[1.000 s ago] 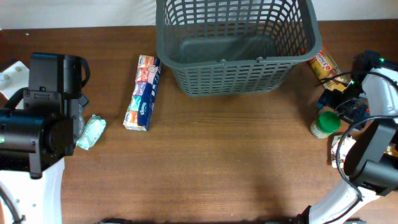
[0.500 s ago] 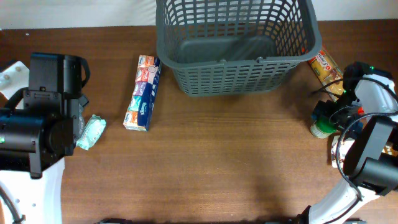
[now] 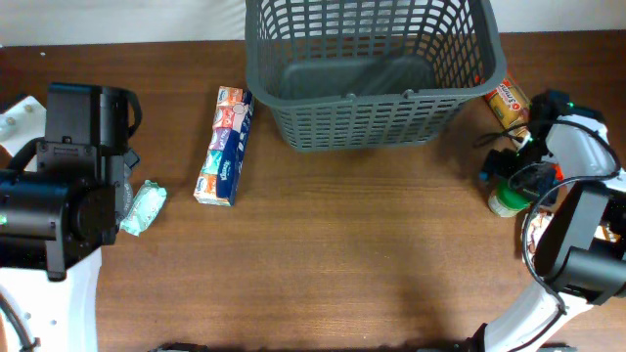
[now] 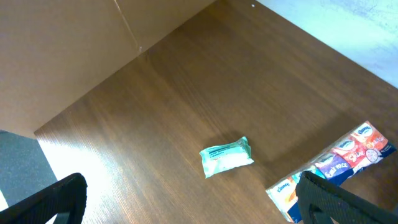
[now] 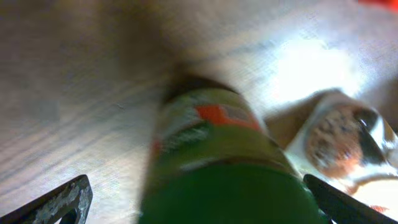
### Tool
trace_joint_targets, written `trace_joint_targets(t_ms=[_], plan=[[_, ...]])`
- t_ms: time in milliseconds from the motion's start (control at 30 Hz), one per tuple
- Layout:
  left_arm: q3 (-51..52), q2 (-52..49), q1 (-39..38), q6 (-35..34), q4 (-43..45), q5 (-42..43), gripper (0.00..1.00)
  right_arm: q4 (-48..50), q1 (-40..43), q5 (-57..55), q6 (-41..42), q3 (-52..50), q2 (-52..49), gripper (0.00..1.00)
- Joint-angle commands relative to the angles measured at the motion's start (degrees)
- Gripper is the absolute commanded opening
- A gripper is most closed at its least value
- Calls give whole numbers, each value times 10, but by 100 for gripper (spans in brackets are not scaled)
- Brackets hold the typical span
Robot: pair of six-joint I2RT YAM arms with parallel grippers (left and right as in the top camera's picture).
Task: Pack container
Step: 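Move the right gripper down over the green-lidded Knorr jar, then close the right gripper around the Knorr jar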
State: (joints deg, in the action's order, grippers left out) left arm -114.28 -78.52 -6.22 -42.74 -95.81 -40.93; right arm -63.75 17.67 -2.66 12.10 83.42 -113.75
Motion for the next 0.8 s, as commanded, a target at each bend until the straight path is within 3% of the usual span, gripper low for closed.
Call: trace_joint_targets(t_ms=[0,767], plan=[[-6,6,4,-5,-1,-4,99,8,-12,0,-14,-5,-3,99],[-6,6,4,-5,-1,-4,99,45,-11,-14,-27,-38,-3,99]])
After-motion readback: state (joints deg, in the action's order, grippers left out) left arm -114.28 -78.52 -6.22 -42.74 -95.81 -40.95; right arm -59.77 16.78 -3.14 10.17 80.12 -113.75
